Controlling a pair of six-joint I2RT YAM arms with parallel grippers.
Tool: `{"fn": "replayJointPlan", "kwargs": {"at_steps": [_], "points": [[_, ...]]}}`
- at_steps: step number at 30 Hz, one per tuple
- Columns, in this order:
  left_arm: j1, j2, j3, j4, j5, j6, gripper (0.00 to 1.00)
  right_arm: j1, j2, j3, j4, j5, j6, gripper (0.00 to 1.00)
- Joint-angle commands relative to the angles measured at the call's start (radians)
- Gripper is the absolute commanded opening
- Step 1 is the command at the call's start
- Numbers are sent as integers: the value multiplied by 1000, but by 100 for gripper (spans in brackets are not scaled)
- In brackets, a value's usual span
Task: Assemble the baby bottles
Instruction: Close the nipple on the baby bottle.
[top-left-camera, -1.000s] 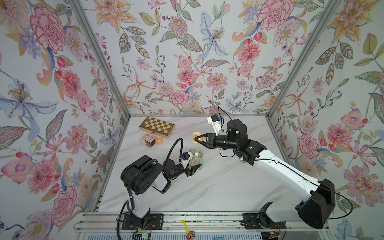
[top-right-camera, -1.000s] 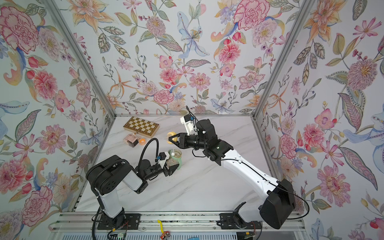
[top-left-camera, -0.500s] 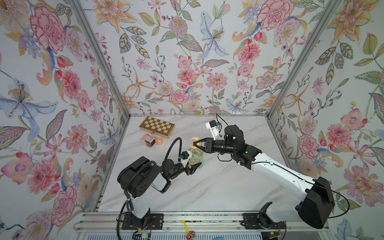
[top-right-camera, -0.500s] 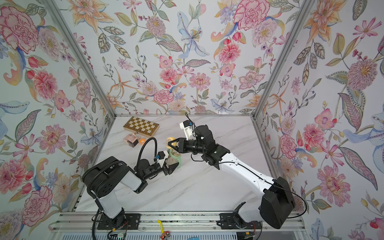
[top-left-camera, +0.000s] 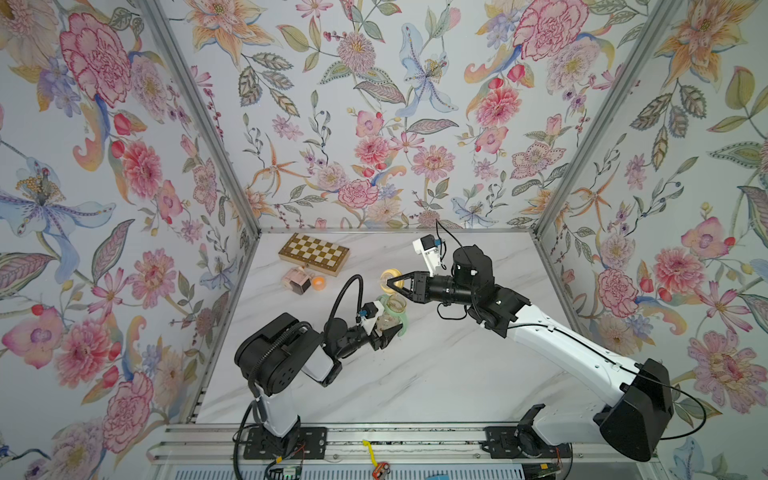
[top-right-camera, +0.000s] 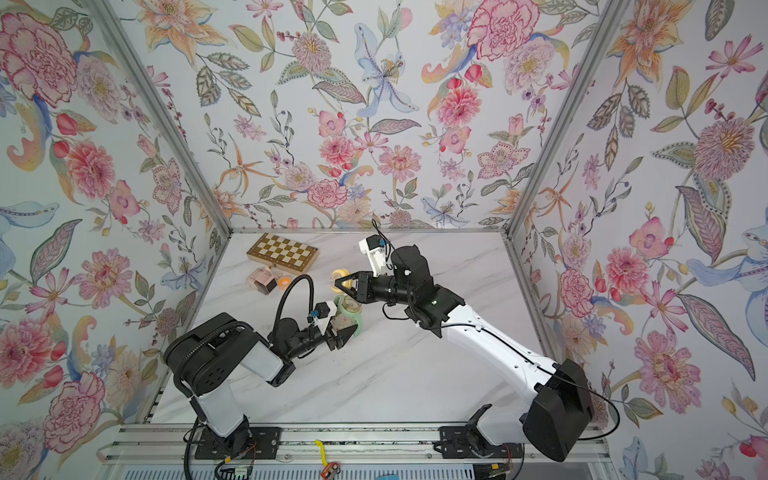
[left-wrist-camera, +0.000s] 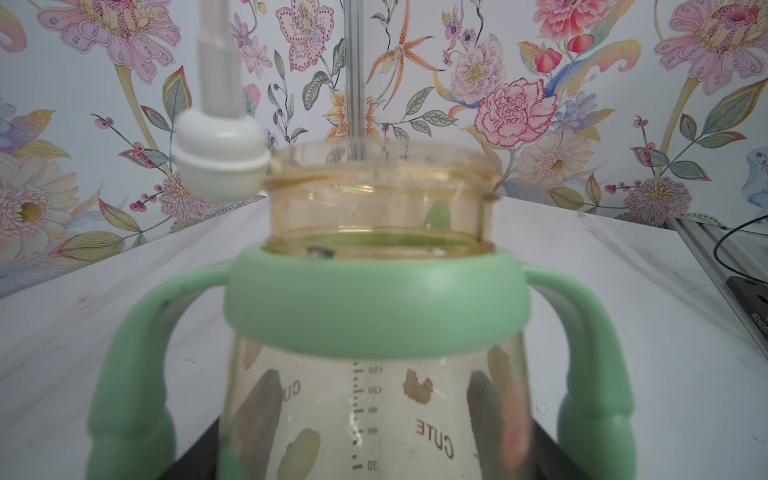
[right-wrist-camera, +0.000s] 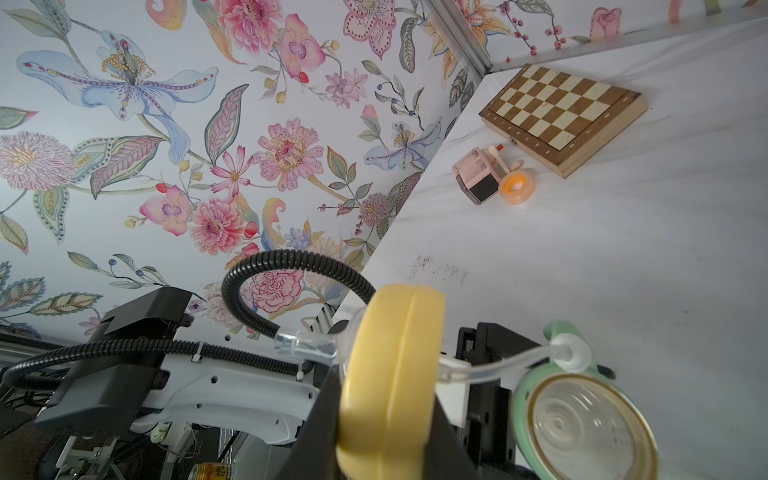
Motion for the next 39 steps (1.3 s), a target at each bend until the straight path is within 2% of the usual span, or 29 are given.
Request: {"fn": "replayJointPlan", "kwargs": {"at_steps": [1, 15, 25, 35, 39], "points": [[11, 0, 5, 278, -6, 4, 14, 3, -28, 14, -2, 12, -15, 15], [14, 14, 9, 278, 0, 2, 14, 6, -51, 10, -22, 14, -25, 15], [15, -4, 16, 278, 2, -4, 14, 7, -43, -51, 57, 2, 11, 15], [20, -58, 12, 278, -19, -4, 12, 12, -21, -199, 260, -5, 166, 16], [22, -69, 4, 278, -25, 1, 10, 11, -24, -255, 289, 25, 213, 20]]}}
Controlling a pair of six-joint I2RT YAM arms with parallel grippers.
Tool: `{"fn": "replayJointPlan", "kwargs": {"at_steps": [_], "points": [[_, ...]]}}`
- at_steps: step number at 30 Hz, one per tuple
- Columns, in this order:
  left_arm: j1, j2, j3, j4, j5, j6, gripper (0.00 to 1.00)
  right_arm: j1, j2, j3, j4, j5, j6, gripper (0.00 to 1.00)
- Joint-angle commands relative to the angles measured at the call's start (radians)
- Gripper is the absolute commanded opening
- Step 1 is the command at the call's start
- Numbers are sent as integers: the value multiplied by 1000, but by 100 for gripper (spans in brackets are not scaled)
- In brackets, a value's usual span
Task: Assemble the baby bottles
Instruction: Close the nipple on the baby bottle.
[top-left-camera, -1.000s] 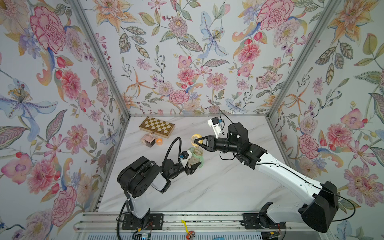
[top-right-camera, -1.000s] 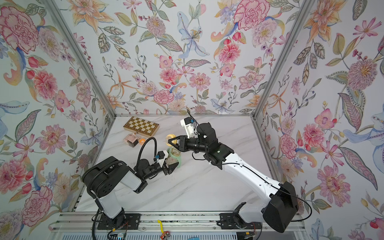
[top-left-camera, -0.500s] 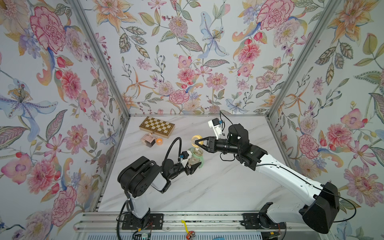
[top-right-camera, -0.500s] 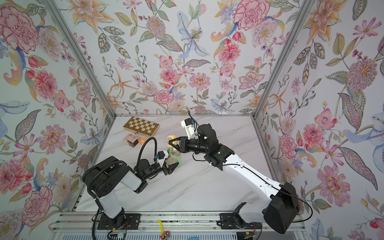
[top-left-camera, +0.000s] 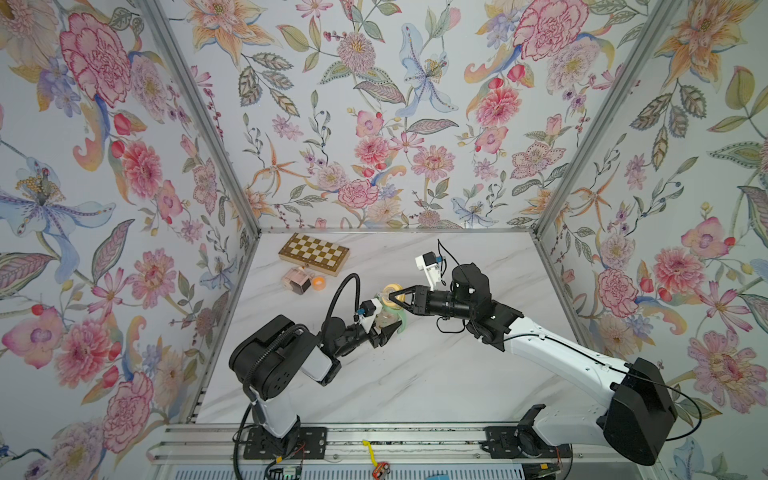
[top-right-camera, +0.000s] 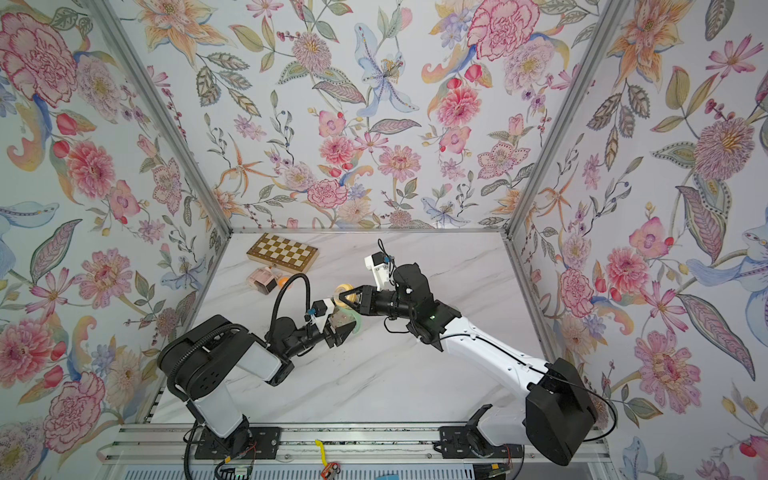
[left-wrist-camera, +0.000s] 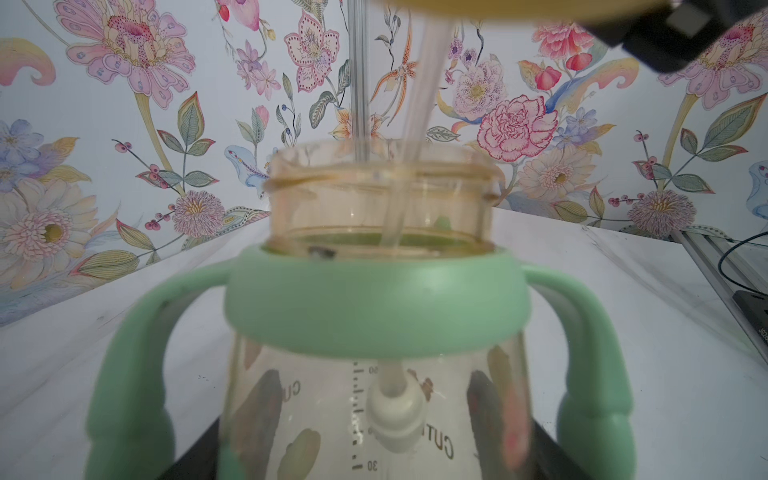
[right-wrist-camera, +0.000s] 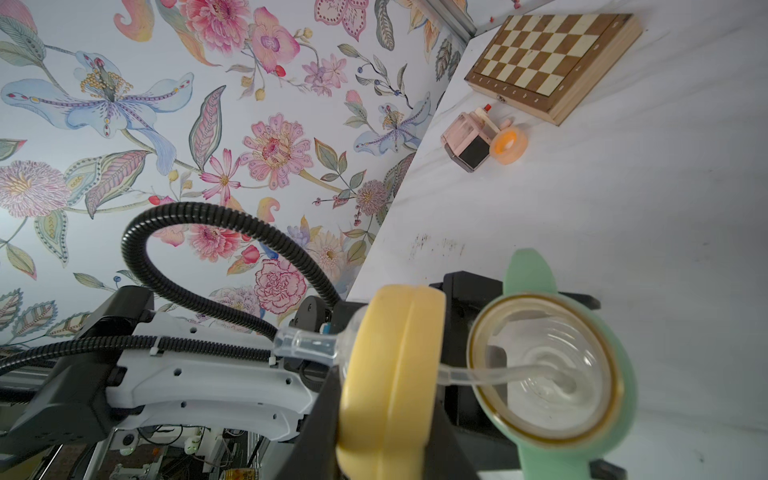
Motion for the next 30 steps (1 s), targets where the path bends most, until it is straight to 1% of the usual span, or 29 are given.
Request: {"fn": "replayJointPlan", "kwargs": {"at_steps": [1, 4, 6, 14, 16, 25, 27, 30], "points": [[14, -29, 1, 278, -22, 4, 10, 2, -10, -56, 102, 33, 80, 23], [15, -26, 0, 278, -18, 6, 8, 0, -11, -102, 133, 49, 118, 28], [15, -28, 1, 278, -18, 5, 8, -2, -7, -115, 134, 54, 132, 29], [16, -43, -2, 278, 5, 7, 6, -36, -12, -126, 135, 63, 146, 35], [15, -41, -3, 278, 7, 7, 5, -43, -6, -119, 125, 55, 146, 40], [16, -51, -7, 278, 16, 15, 4, -72, -18, -133, 86, 55, 134, 51], [15, -51, -9, 279, 21, 16, 3, -80, -18, -110, 17, 57, 109, 52], [16, -55, -19, 278, 20, 25, 3, -81, -30, -55, -156, 101, 41, 54]]}}
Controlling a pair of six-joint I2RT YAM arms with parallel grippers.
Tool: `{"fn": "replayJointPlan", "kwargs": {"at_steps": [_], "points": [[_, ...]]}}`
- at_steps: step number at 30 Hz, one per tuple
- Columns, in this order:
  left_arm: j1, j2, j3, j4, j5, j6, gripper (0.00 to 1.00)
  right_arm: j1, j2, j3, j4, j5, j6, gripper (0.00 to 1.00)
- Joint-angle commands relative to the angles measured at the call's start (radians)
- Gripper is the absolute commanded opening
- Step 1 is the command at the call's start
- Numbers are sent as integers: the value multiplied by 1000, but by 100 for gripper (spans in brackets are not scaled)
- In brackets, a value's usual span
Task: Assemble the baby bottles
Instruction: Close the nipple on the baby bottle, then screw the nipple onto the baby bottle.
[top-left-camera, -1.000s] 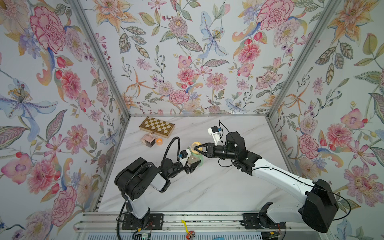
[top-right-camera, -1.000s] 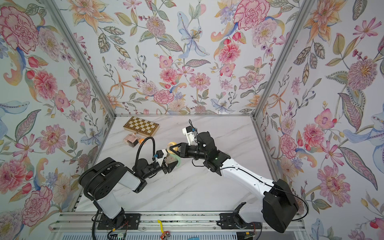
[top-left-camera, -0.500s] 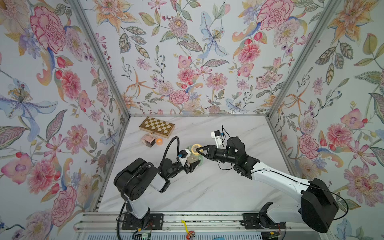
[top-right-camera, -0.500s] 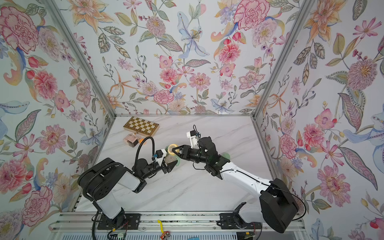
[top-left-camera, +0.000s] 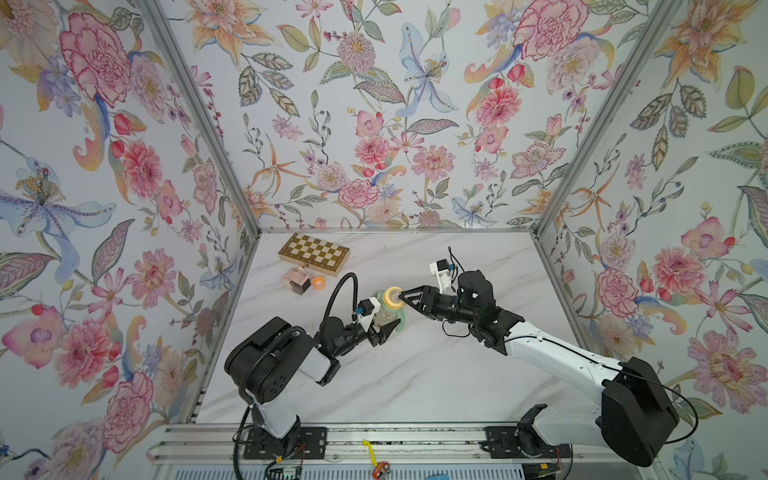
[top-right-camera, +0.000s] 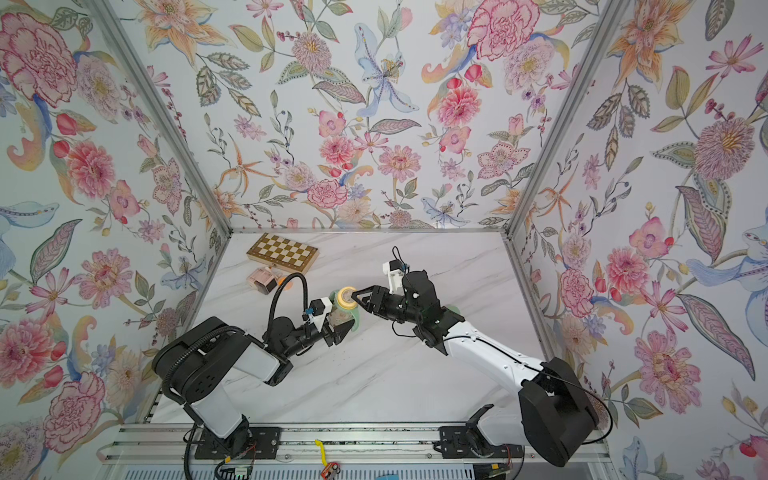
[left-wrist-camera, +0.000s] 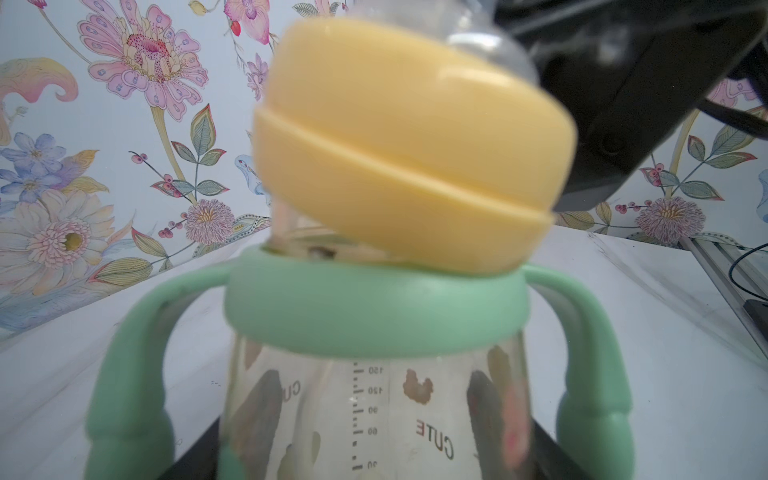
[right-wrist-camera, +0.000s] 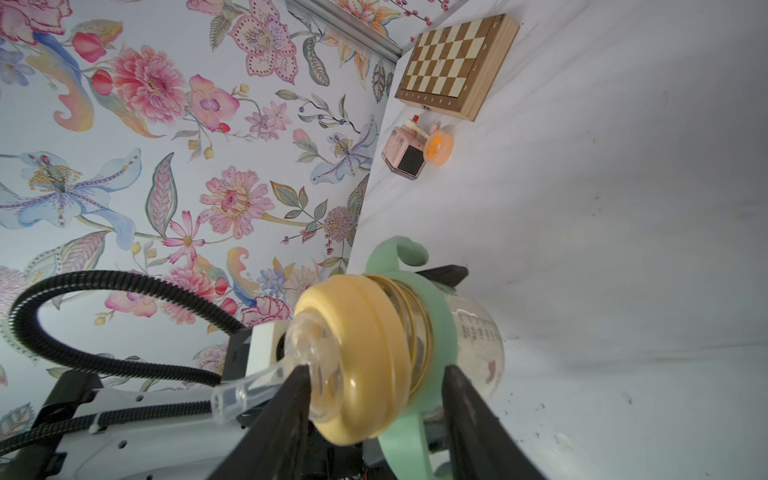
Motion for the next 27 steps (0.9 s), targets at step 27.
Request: {"fn": "replayJointPlan", "kwargs": {"at_steps": [27], "points": [[-24, 41, -15, 285, 72, 56, 0, 125, 107, 423, -765, 249, -395, 91]]}}
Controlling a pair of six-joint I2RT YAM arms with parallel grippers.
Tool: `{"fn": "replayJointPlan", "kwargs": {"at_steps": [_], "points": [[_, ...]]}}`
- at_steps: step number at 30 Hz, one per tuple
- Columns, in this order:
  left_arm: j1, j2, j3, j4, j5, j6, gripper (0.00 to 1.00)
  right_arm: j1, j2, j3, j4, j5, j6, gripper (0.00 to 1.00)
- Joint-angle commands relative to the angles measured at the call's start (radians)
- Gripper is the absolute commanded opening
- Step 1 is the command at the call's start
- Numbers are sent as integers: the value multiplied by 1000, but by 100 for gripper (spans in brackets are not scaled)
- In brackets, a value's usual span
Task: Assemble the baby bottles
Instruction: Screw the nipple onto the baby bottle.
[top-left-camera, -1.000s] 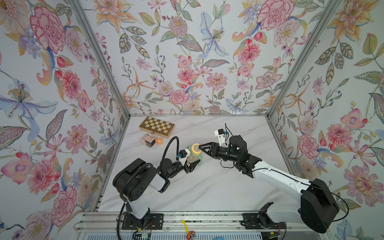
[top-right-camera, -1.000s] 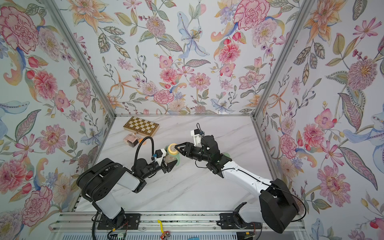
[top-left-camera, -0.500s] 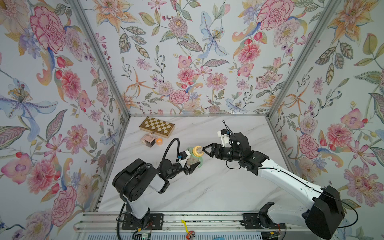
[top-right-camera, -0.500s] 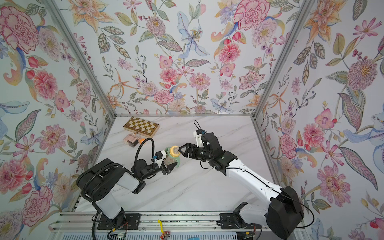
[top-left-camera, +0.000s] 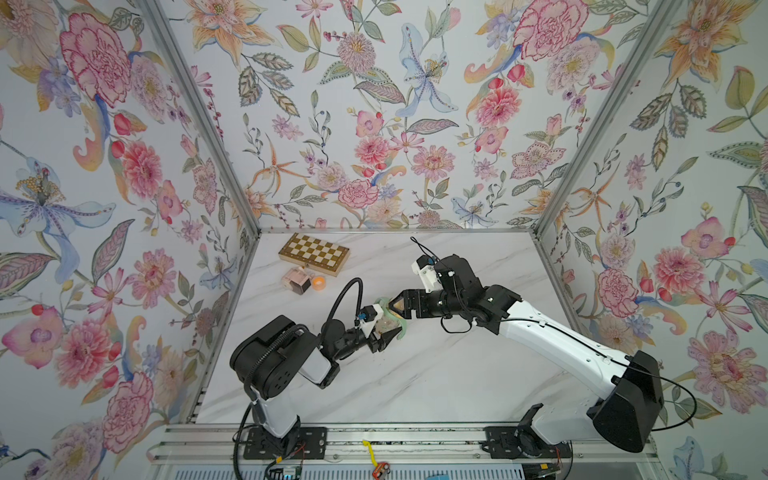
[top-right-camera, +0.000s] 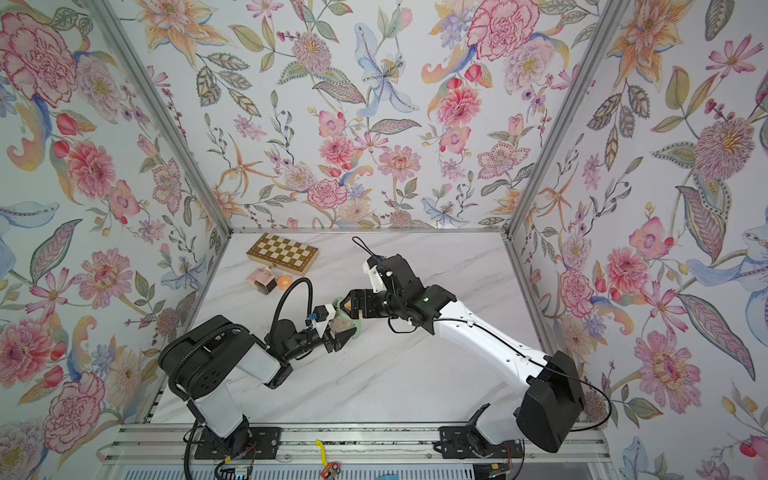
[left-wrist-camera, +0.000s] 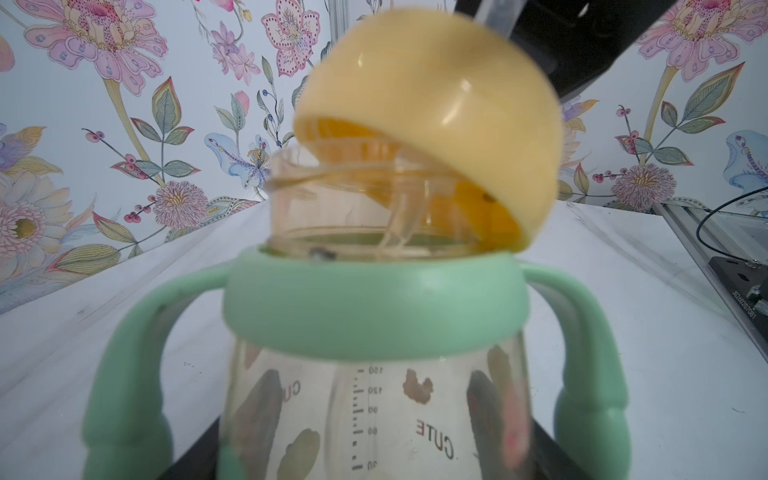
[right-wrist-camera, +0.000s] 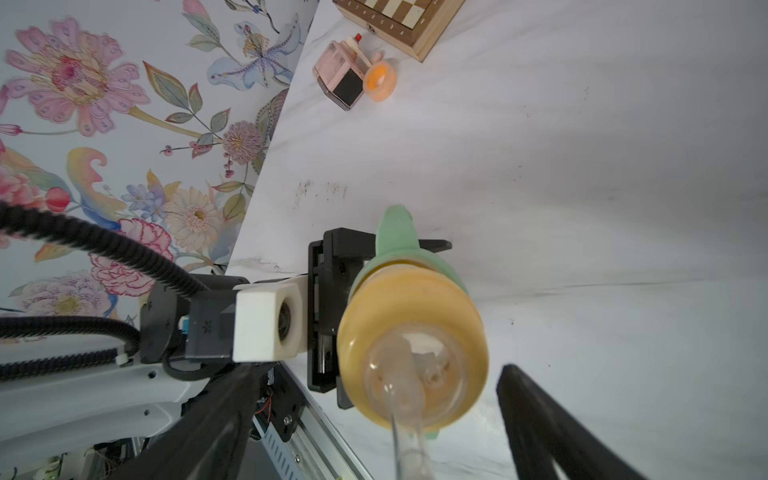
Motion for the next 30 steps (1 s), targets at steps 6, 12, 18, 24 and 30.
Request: {"fn": "replayJointPlan", "kwargs": {"at_steps": [6, 12, 18, 24, 30], "points": [[-9, 1, 4, 284, 22, 19, 0, 28, 14, 17, -71, 77, -22, 87], [-12, 1, 3, 284, 25, 19, 0, 18, 38, 16, -24, 41, -19, 82], [-16, 3, 2, 284, 26, 20, 0, 4, 64, 27, 0, 11, -15, 73], [-18, 9, -3, 284, 25, 25, 0, -9, 58, 28, -2, 6, -14, 64], [-18, 14, 2, 284, 30, 27, 0, -19, 39, 43, -41, -3, -42, 54]]}}
